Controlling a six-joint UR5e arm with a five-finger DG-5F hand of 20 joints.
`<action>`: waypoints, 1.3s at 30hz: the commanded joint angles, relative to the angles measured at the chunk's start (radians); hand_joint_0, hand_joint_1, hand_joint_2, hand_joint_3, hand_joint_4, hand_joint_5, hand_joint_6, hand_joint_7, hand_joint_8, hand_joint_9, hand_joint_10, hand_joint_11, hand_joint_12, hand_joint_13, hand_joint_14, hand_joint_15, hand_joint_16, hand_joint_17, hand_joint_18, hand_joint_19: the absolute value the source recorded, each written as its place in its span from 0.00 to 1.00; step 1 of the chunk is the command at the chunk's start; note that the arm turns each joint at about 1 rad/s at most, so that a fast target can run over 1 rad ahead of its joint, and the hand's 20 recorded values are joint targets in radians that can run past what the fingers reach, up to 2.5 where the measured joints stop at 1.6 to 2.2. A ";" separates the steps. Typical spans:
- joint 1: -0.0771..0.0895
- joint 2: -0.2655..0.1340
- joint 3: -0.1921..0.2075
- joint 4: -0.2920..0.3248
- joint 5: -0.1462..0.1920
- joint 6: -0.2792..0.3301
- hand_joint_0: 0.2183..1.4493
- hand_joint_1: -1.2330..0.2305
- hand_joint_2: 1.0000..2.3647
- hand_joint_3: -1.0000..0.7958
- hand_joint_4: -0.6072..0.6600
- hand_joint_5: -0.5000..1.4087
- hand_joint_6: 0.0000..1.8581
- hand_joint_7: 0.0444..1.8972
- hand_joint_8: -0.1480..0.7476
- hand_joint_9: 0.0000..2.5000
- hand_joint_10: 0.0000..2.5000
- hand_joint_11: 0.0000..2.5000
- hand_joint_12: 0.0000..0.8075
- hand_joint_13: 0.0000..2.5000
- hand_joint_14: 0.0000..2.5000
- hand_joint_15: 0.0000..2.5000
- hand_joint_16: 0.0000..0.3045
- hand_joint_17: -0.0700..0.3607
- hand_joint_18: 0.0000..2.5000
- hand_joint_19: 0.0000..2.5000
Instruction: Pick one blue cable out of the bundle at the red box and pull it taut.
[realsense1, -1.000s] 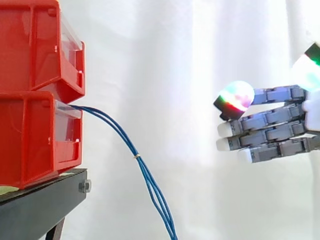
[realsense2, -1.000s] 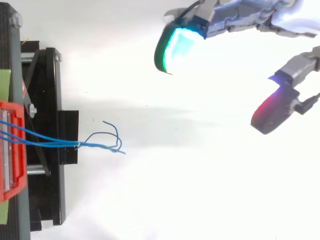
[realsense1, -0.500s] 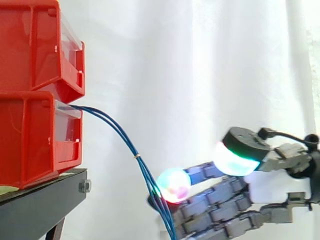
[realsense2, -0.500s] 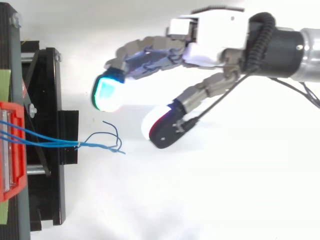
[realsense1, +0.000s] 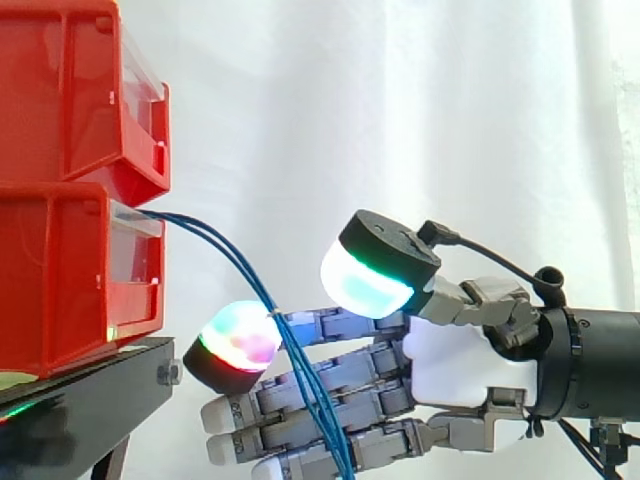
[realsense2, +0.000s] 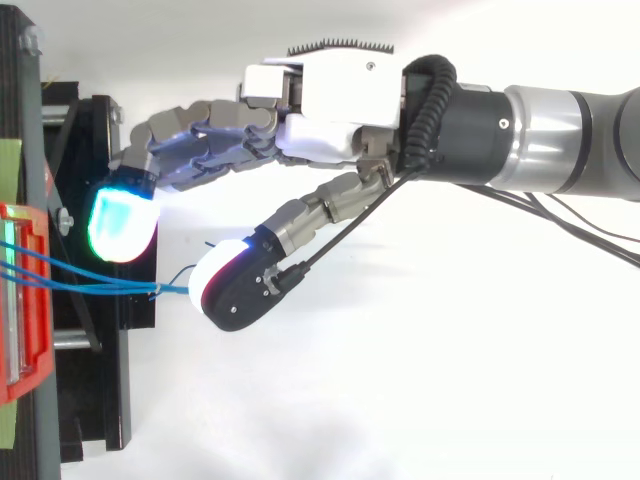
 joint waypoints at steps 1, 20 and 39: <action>0.004 -0.001 0.005 -0.003 0.002 -0.002 0.27 0.27 0.00 0.29 0.69 0.21 0.27 0.56 0.51 0.16 0.00 0.02 0.46 0.08 0.00 0.02 0.19 0.47 0.11 0.05; 0.022 -0.001 0.002 0.003 0.007 -0.036 0.26 0.29 0.00 0.30 0.66 0.21 0.27 0.66 0.52 0.16 0.00 0.03 0.47 0.09 0.00 0.02 0.19 0.47 0.11 0.06; 0.033 -0.041 0.002 0.066 0.030 -0.013 0.27 0.33 0.00 0.30 0.67 0.22 0.27 0.66 0.53 0.18 0.00 0.04 0.47 0.11 0.00 0.03 0.19 0.47 0.13 0.07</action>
